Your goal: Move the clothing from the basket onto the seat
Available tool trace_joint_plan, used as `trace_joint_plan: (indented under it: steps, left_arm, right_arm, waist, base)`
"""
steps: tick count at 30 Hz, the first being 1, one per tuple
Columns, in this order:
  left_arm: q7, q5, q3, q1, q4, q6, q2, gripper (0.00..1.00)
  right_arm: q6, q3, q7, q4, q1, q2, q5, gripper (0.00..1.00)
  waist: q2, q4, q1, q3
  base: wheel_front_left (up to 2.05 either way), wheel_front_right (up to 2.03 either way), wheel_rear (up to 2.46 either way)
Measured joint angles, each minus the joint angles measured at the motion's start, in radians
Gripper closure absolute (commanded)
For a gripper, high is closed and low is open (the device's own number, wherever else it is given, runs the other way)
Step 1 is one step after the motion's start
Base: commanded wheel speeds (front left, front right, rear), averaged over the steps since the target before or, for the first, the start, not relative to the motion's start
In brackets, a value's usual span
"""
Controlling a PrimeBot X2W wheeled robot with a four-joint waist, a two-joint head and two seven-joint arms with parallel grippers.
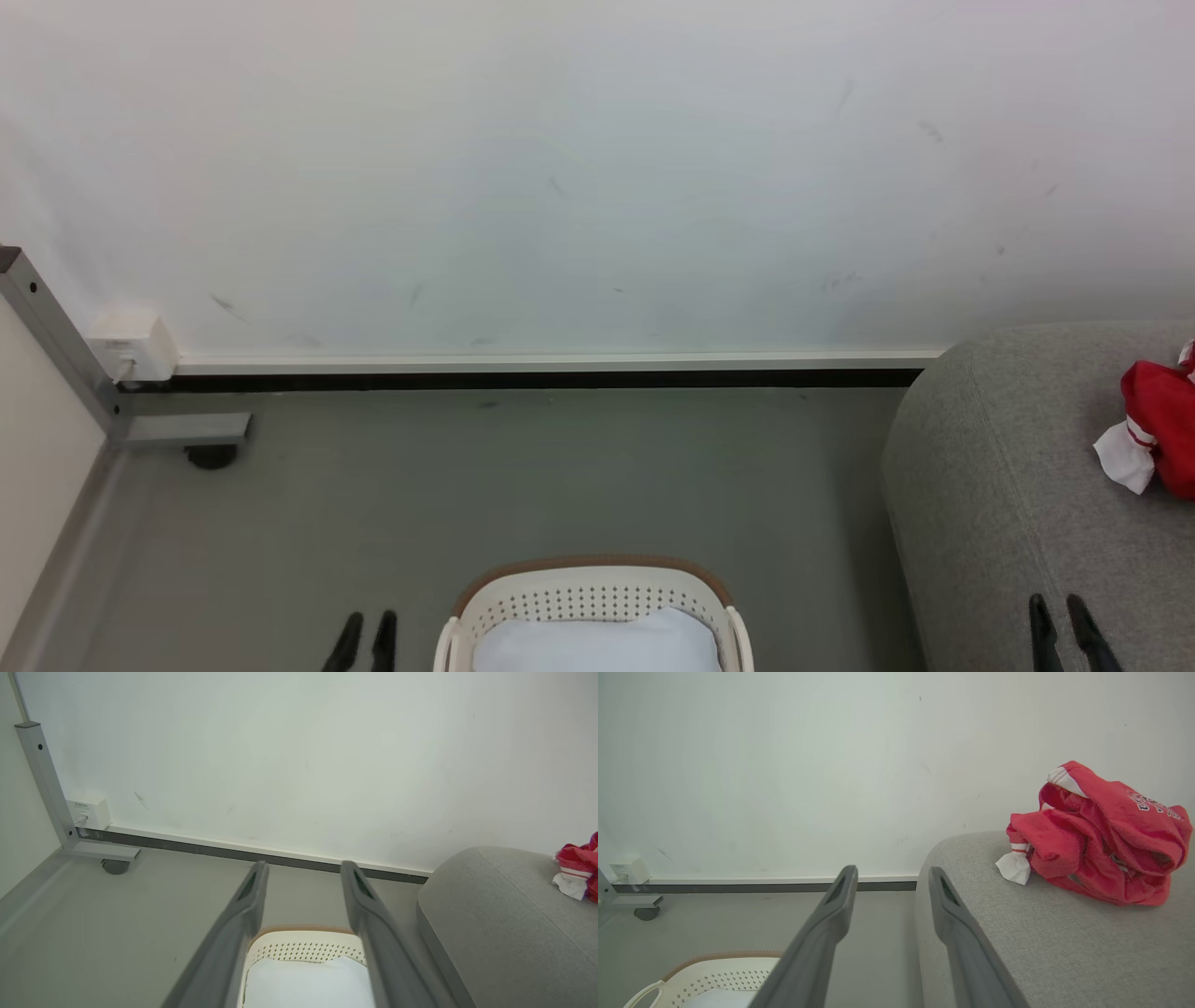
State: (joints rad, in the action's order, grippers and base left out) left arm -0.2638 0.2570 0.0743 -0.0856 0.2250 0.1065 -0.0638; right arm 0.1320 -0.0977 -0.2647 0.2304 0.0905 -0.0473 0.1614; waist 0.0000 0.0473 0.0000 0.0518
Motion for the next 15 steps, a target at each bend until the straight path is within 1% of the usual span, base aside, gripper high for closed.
trace_joint_plan:
  steps: [3, 5, 15]
  left_arm:
    - [0.002, 0.003, 0.002, -0.010, 0.027, 0.000, 0.003, 1.00]
    - [0.012, 0.027, -0.002, -0.011, 0.033, 0.000, 0.005, 1.00]
    - [0.063, 0.208, -0.027, 0.005, 0.033, 0.000, 0.006, 1.00]
  right_arm:
    - [0.000, 0.001, 0.002, 0.026, 0.005, 0.009, 0.002, 1.00]
    - [0.000, -0.001, 0.018, 0.032, 0.005, 0.012, 0.030, 1.00]
    - [0.000, -0.003, 0.063, 0.032, -0.007, 0.012, 0.222, 1.00]
  waist:
    - [0.0000, 0.000, 0.0000, 0.000]
    - [0.0000, -0.001, 0.0000, -0.001]
    - [0.0000, -0.005, 0.0000, -0.006]
  base:
    - [0.00, 0.00, 0.00]
    - [0.00, 0.00, 0.00]
    - [0.00, 0.00, 0.00]
